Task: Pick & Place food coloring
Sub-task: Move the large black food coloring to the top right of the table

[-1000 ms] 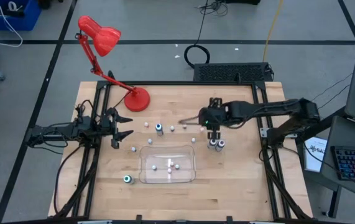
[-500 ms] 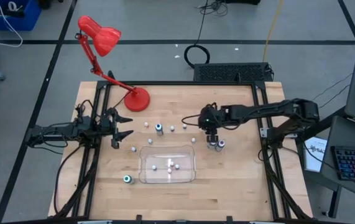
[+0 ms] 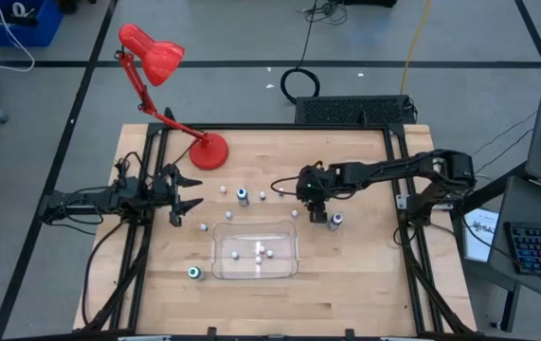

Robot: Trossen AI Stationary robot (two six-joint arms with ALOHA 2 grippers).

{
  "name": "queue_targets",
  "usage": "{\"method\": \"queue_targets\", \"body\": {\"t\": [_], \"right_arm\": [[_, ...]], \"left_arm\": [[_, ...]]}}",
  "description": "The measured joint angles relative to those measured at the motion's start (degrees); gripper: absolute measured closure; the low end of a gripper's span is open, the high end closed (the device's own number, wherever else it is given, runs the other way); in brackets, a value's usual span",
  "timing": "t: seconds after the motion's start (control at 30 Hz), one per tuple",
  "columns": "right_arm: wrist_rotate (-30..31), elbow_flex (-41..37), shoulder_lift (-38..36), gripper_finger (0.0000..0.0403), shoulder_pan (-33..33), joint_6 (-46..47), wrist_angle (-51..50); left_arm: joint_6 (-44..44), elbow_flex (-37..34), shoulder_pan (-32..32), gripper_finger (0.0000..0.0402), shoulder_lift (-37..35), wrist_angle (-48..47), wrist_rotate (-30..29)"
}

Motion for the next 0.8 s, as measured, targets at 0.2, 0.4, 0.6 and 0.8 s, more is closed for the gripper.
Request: {"method": "queue_targets", "body": {"t": [0.2,0.4,0.6,0.8], "right_arm": [[0.7,0.0,-0.1,0.0243,0.0,0.6,-0.4],[1.3,0.0,-0.2,0.0243,0.0,0.6,-1.1],[1.6,1.5,0.0,0.0244,0.0,1.6,-3.2],[2.0,6.3,0.0,0.0242,0.2,2.5,-8.8]], "left_arm": [[0.0,0.0,0.0,0.0144,0.0,0.0,0.0],[0.0,0.0,0.0,0.0144,0.0,0.0,0.0],[0.0,0.0,0.0,0.0144,0.0,0.0,0.0],[0.0,0.0,0.0,0.0144,0.0,0.0,0.0]]}}
